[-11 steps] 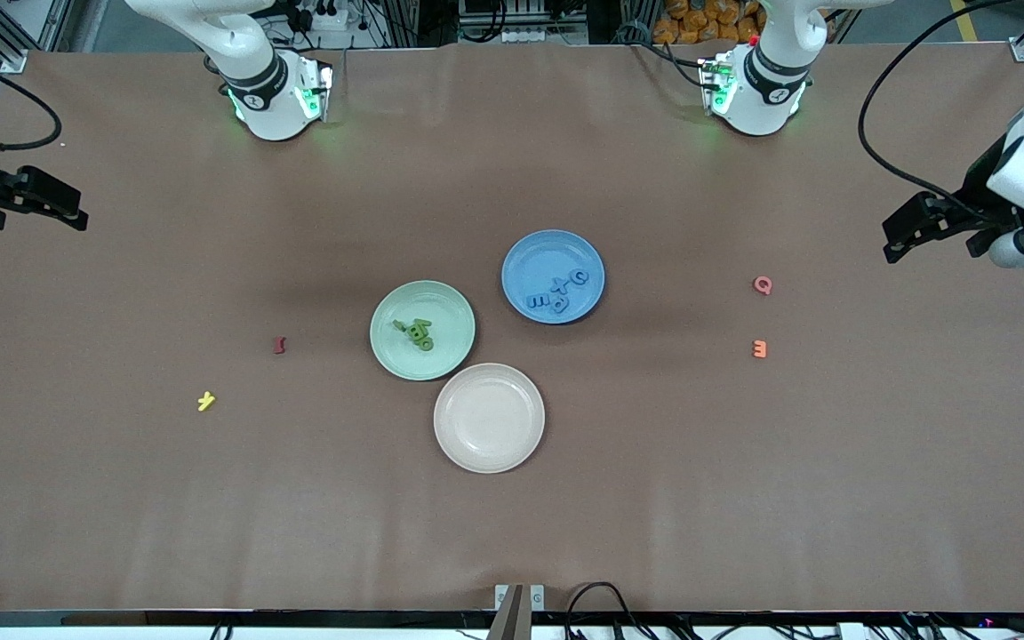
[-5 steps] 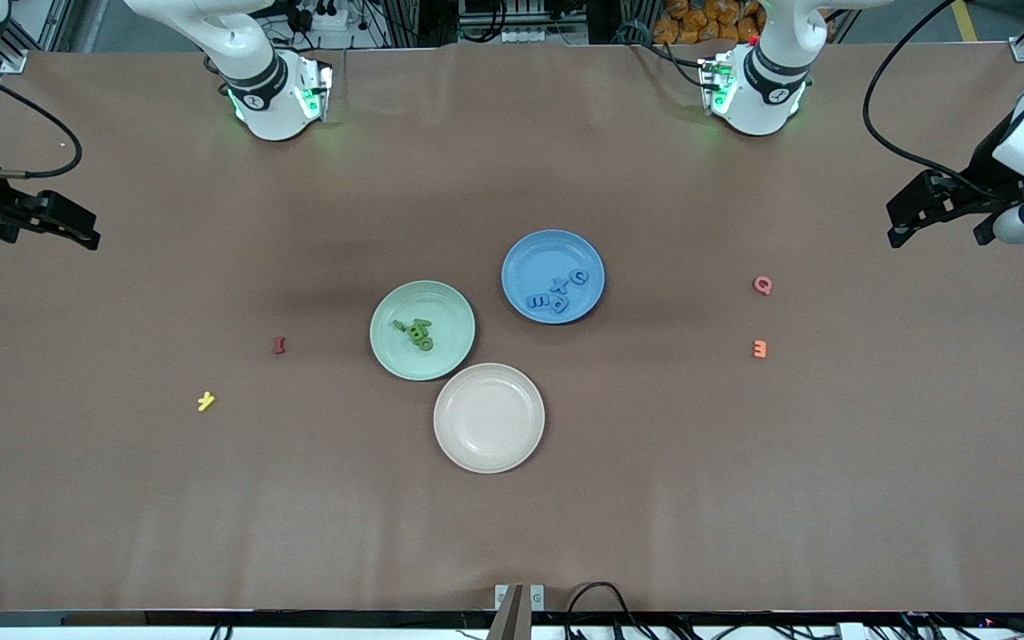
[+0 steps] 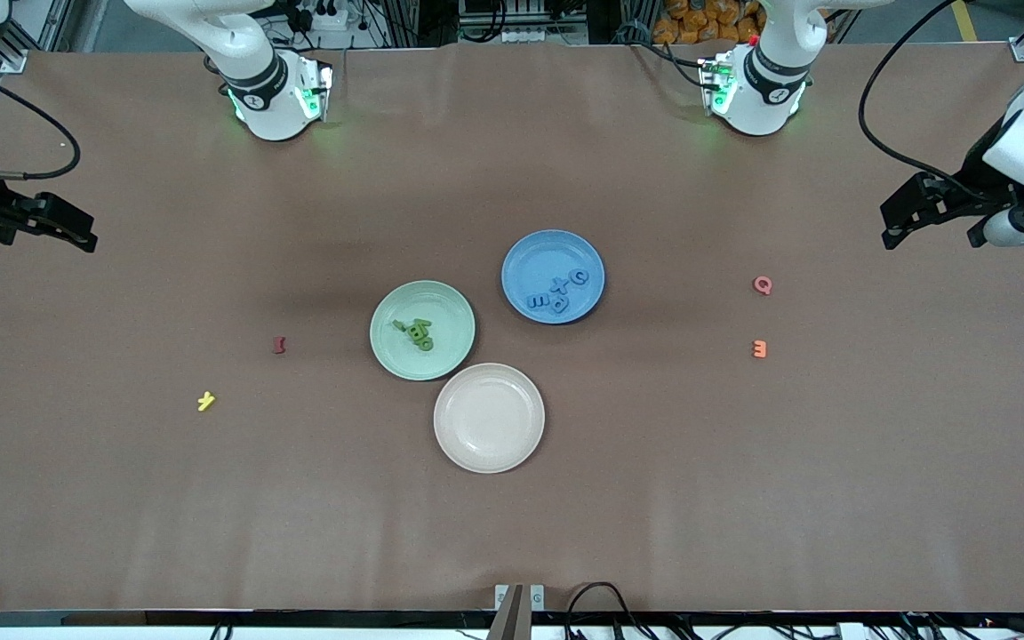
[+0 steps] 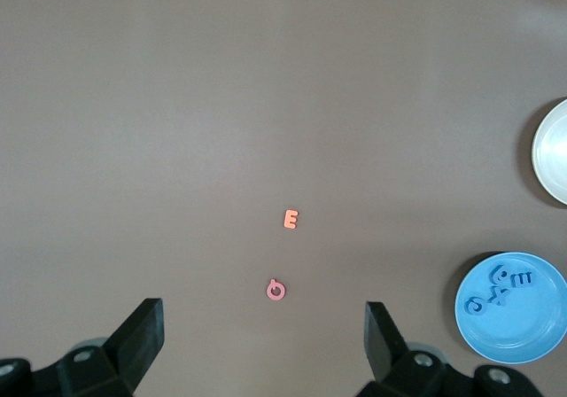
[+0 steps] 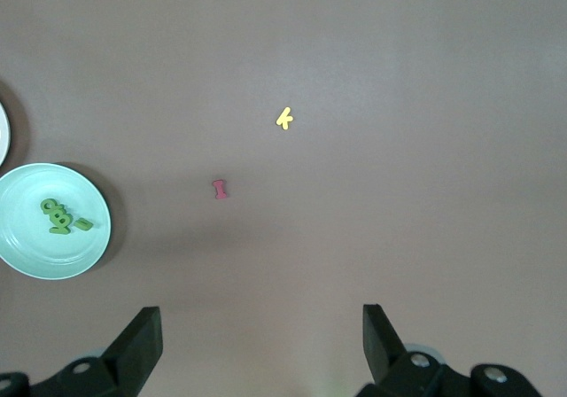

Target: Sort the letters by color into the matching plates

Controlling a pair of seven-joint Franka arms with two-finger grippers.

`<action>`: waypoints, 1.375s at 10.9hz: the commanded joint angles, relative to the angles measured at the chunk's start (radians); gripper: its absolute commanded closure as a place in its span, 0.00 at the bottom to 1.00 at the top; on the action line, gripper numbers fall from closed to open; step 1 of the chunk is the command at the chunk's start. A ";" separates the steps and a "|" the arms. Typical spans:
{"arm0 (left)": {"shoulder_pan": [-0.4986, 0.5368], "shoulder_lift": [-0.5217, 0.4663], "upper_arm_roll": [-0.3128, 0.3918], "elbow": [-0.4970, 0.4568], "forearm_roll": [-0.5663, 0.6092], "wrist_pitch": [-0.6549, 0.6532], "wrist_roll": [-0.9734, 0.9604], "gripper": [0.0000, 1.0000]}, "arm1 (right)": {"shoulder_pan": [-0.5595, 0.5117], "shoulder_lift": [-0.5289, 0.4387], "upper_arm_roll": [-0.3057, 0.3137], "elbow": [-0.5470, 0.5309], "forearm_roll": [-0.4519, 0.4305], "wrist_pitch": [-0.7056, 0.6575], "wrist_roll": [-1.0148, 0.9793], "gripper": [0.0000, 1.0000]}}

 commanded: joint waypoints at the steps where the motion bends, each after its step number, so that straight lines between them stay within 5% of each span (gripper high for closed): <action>1: -0.003 -0.003 -0.002 -0.016 -0.016 0.025 0.022 0.00 | 0.002 -0.009 0.000 -0.007 -0.020 0.008 0.016 0.00; 15: -0.003 0.000 -0.002 -0.020 -0.021 0.016 0.012 0.00 | -0.003 0.000 -0.002 -0.001 -0.011 0.016 0.001 0.00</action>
